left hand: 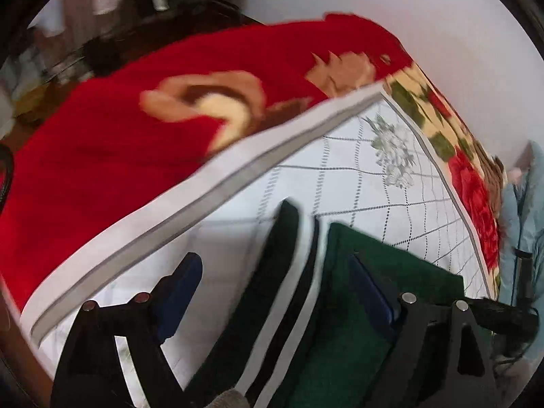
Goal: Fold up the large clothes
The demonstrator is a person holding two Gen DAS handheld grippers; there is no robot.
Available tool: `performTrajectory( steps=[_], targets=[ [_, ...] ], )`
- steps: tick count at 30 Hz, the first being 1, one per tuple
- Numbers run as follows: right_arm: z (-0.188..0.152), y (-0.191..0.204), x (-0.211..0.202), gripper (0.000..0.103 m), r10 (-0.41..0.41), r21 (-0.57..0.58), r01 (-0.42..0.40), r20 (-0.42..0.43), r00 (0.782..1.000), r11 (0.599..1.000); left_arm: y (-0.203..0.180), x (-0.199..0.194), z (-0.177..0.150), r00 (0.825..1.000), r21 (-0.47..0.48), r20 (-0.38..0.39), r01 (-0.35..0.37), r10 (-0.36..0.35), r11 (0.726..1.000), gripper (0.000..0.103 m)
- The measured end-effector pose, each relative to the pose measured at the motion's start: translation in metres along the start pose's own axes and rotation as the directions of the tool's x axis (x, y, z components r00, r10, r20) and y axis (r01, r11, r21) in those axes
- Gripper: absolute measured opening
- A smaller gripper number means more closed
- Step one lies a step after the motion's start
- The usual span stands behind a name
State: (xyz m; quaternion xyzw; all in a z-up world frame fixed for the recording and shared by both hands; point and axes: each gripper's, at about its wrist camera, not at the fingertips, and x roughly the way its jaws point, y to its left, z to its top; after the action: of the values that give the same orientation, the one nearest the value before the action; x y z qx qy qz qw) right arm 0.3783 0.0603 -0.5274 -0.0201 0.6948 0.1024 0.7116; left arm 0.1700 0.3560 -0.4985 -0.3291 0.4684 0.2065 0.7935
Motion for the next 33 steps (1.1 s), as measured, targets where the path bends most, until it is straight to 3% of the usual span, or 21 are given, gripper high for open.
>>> performTrajectory(
  steps=[2,6,9,10,11,12,14,17,19,20,21,24,29,31,33],
  targets=[
    [-0.017,-0.002,-0.030,0.068,0.057,-0.001,-0.057,0.041,0.998,0.998,0.019,-0.026,-0.030,1.000,-0.068,-0.003,-0.028,0.028,0.997,0.087],
    [-0.054,-0.028,-0.060,0.068,0.049,0.038,-0.052,0.055,0.997,0.998,0.046,-0.039,-0.094,0.993,-0.220,-0.101,-0.081,0.060,0.972,0.087],
    [-0.083,-0.066,-0.046,0.067,0.021,0.083,-0.020,-0.013,1.000,0.996,0.055,-0.023,-0.138,0.978,-0.386,-0.196,-0.009,-0.072,0.922,0.087],
    [-0.090,-0.075,-0.028,0.063,0.015,0.116,-0.008,-0.062,0.998,0.993,0.053,-0.013,-0.147,0.969,-0.421,-0.218,0.014,-0.116,0.907,0.087],
    [-0.093,-0.083,-0.012,0.052,0.015,0.135,-0.001,-0.106,0.994,0.991,0.049,-0.006,-0.153,0.963,-0.440,-0.224,0.038,-0.151,0.897,0.087],
    [-0.096,-0.094,0.009,0.053,0.042,0.177,-0.017,-0.139,0.989,0.984,0.044,0.005,-0.157,0.958,-0.452,-0.226,0.059,-0.178,0.890,0.087],
    [-0.095,-0.103,0.029,0.054,0.074,0.226,-0.038,-0.153,0.985,0.973,0.034,0.023,-0.159,0.959,-0.444,-0.215,0.075,-0.187,0.893,0.087],
    [-0.088,-0.097,0.029,0.059,0.052,0.221,-0.009,-0.189,0.981,0.975,0.025,0.036,-0.146,0.982,-0.442,-0.148,0.039,-0.116,0.896,0.086],
    [-0.088,-0.097,0.027,0.064,0.078,0.219,-0.035,-0.193,0.978,0.975,0.026,0.032,-0.139,0.996,-0.497,-0.079,0.001,-0.046,0.868,0.062],
    [-0.088,-0.097,0.025,0.064,0.095,0.207,-0.054,-0.196,0.976,0.977,0.024,0.028,-0.132,0.999,-0.491,-0.046,-0.015,-0.009,0.871,0.036],
    [-0.088,-0.096,0.022,0.064,0.111,0.196,-0.071,-0.201,0.973,0.978,0.020,0.026,-0.126,1.000,-0.468,-0.029,-0.017,0.004,0.884,0.026],
    [-0.095,-0.102,0.003,0.064,0.200,0.214,-0.158,-0.189,0.961,0.964,0.013,0.006,-0.107,0.999,-0.408,0.046,0.008,0.011,0.913,0.019],
    [-0.107,-0.115,-0.025,0.064,0.196,0.223,-0.165,-0.121,0.973,0.961,0.031,-0.026,-0.096,0.996,-0.360,0.087,0.023,0.010,0.933,0.019],
    [-0.103,-0.112,-0.011,0.064,0.164,0.198,-0.134,-0.149,0.975,0.971,0.047,-0.023,-0.099,0.997,-0.367,0.077,0.025,0.003,0.930,0.020],
    [-0.105,-0.114,0.011,0.064,0.151,0.184,-0.117,-0.186,0.971,0.976,0.062,-0.005,-0.106,0.998,-0.416,0.030,0.069,-0.062,0.907,0.029]
  ],
)
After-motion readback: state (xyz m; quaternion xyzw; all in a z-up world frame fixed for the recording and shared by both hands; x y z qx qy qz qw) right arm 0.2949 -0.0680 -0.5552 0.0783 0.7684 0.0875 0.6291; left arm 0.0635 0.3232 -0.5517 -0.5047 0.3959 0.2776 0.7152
